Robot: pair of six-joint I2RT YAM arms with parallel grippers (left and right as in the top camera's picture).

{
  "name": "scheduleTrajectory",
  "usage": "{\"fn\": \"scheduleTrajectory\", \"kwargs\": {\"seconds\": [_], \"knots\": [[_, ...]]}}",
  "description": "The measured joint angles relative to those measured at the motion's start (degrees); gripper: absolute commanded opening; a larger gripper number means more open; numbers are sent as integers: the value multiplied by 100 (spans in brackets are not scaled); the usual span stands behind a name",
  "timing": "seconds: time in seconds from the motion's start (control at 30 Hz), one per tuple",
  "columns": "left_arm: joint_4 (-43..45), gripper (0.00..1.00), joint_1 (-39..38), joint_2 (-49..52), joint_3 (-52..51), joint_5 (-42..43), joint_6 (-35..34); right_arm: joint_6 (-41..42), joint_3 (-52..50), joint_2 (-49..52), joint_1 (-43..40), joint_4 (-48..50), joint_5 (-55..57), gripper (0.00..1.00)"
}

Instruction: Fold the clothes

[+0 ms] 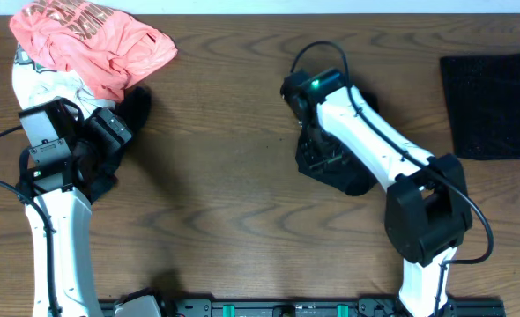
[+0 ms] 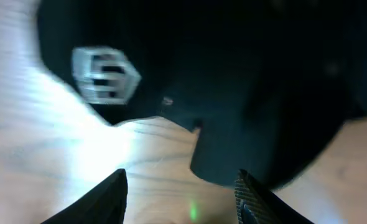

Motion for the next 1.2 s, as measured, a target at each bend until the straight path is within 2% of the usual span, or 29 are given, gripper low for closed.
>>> {"fn": "scheduleTrajectory", "kwargs": {"seconds": [0.17,0.4,0.6,0.73,0.97,1.2], "knots": [[-20,98,0,0,0,0,0,981,-267,-2,92,-184,468,53],[-35,98,0,0,0,0,0,1585,-275,-343,90,-177,841,53],[-37,98,0,0,0,0,0,1716,-280,-874,35,-144,973,51],[-39,98,0,0,0,0,0,1585,-586,-898,-105,308,1010,49],[-39,98,0,0,0,0,0,1340,-1521,-894,-216,1062,964,40],[-39,98,0,0,0,0,0,1252,-1945,-894,-229,1644,984,32]]}}
